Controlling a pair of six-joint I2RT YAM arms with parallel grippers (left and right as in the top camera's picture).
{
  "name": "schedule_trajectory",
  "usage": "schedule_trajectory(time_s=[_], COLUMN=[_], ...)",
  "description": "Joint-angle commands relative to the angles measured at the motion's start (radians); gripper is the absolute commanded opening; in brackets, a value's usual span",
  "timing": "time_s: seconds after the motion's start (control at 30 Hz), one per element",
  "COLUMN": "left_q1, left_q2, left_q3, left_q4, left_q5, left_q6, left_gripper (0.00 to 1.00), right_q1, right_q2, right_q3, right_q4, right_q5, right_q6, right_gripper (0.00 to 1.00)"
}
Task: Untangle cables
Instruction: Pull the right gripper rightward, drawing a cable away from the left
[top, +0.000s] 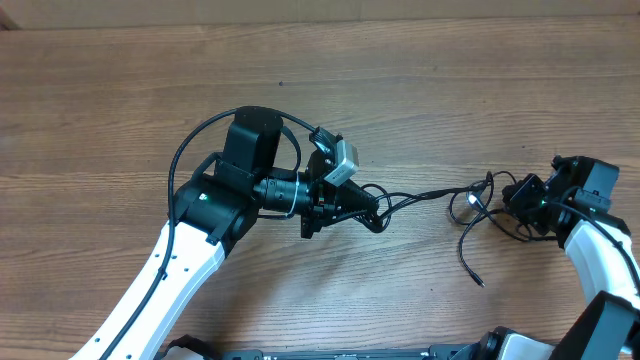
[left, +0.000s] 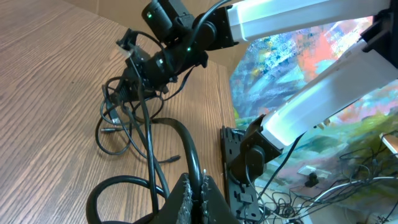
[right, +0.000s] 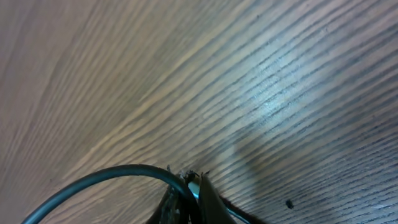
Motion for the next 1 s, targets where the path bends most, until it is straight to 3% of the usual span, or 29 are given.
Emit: schedule_trajectory(time_s=[0.0,0.33,0.6,0.97], left_q1=[0.031,0.071,0.071,0.069], left_q2=[-0.014,-0.014,-0.014,-0.011], left_q3=[0.016,0.016,0.016,0.015], left_q4=[0.008,0.006,0.008,0.005], left_q5=[0.077,0.110,0.105,0.082], left_q6=[0.019,0.019,0.079,0.079], left_gripper=[0.04,0.04,0.04,0.04], right_q1=[-0.015,-0.032,-0.186,-0.155], right_q2=[0.026,0.031,0.031,0.031], right_q3=[0.011,0.011,0.011,0.011], right_q4=[0.005,0.019,-0.001,-0.104], right_q5=[0.071,0.069,-0.029,-0.092], right_q6=[0.015,0.053,0.079,0.071], right_gripper=[0.04,0.04,0.04,0.04])
